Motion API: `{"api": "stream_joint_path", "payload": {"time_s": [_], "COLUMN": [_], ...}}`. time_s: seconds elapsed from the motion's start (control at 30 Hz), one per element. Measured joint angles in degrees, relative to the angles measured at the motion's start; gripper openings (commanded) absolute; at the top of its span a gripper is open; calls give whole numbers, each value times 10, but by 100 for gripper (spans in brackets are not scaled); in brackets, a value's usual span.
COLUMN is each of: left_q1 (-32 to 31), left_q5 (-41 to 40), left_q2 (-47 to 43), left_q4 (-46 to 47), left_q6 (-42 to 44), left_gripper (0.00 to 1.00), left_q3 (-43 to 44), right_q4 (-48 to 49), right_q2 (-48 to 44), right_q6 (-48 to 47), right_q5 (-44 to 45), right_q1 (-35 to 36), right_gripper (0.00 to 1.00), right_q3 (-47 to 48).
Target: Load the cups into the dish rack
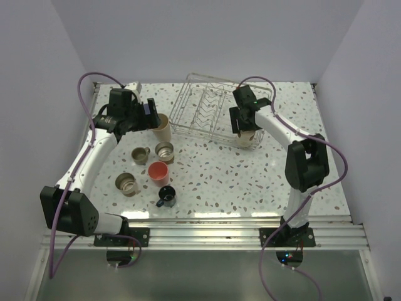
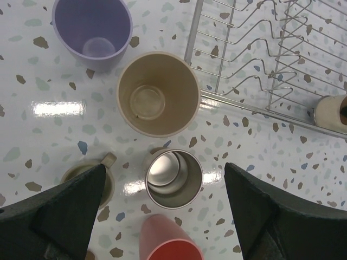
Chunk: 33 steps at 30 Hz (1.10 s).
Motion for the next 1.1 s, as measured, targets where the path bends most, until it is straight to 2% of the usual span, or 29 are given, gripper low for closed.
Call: {"api": "stream_joint_path", "payload": {"time_s": [0.1, 0.13, 0.47, 0.83, 0.93, 0.97, 1.03, 1.07, 1.1], "left_q1": [0, 0, 0, 0, 0, 0, 0, 0, 0], "left_q5": [-7, -10, -40, -69, -79, -82, -90, -93, -95], "left_q2": [1, 3, 55, 100, 111, 114, 123, 128, 132], "left_q4": [0, 2, 11, 42, 57, 64, 70, 73, 77], "left_q6": [0, 0, -2, -9, -19, -22, -31, -35, -39], "left_gripper": [93, 93, 93, 84, 78, 67, 55, 44, 40], "left_q3": [0, 0, -3, -3, -8, -12, -13, -13, -13], "right_q4": [-9, -12, -45, -69, -69, -69, -70, -70, -70], "right_q2": [0, 0, -36, -99, -105, -105, -105, -105, -105], "right_q6": [-3, -6, -13, -7, -5, -5, -4, -5, -5], "right_q5": [7, 13, 26, 19, 10, 7, 1, -1, -3], "right_q1": [0, 0, 0, 0, 0, 0, 0, 0, 0], "right_gripper": [96, 98, 99, 99, 99, 98, 99, 99, 99], "right_q3": [5, 9, 76, 130, 130, 130, 130, 130, 129]}}
